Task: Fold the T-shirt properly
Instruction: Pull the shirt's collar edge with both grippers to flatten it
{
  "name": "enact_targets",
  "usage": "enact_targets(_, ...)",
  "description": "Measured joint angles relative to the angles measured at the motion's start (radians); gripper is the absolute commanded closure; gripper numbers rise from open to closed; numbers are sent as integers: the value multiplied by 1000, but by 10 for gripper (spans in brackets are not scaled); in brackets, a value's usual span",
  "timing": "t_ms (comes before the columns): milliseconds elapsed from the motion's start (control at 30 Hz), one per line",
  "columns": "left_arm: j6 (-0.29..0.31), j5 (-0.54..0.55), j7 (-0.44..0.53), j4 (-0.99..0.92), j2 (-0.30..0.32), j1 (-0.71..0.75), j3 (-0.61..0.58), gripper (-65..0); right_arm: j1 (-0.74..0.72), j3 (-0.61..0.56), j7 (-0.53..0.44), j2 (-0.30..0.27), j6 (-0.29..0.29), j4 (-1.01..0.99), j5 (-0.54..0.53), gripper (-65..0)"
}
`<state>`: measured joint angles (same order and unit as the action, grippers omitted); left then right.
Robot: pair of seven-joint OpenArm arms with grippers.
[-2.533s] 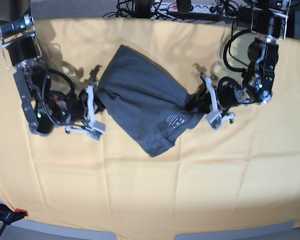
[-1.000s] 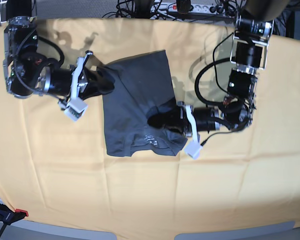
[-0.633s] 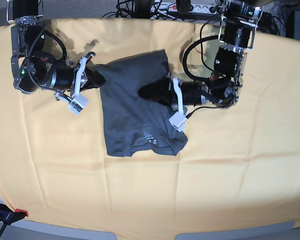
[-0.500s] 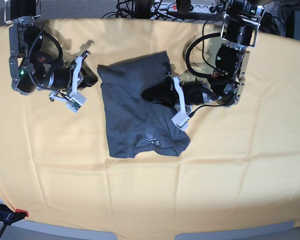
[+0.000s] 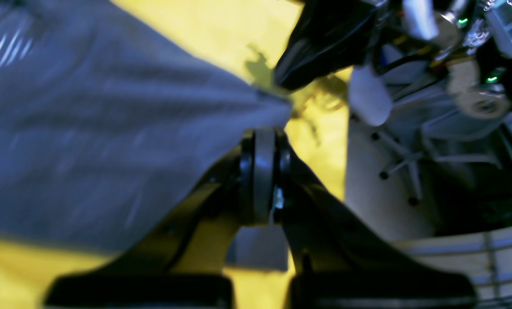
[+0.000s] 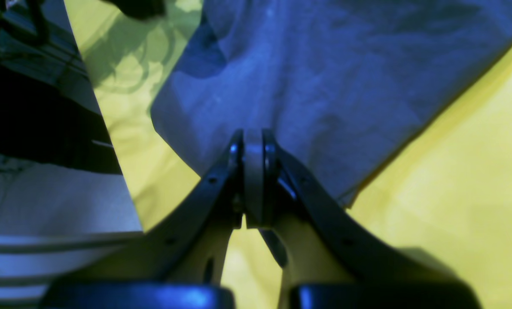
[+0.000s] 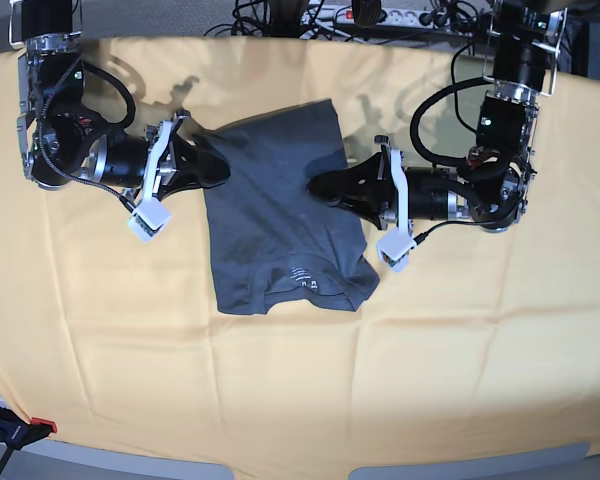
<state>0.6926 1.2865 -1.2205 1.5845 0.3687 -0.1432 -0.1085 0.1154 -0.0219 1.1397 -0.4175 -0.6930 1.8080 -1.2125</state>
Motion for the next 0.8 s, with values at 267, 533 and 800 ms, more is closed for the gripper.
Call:
enact_targets(267,0,-106,87,-1,-56,97,-1,0,0,-35,51,65,0,0,119,0)
enact_targets(533,5,-186,98,0,-121,239,-2,0,1,-46,50,66,0,0,301,0)
enact_targets(800,21,-228,127,14,-66,272,-2,0,0,-37,35,60,-1,0,386,0)
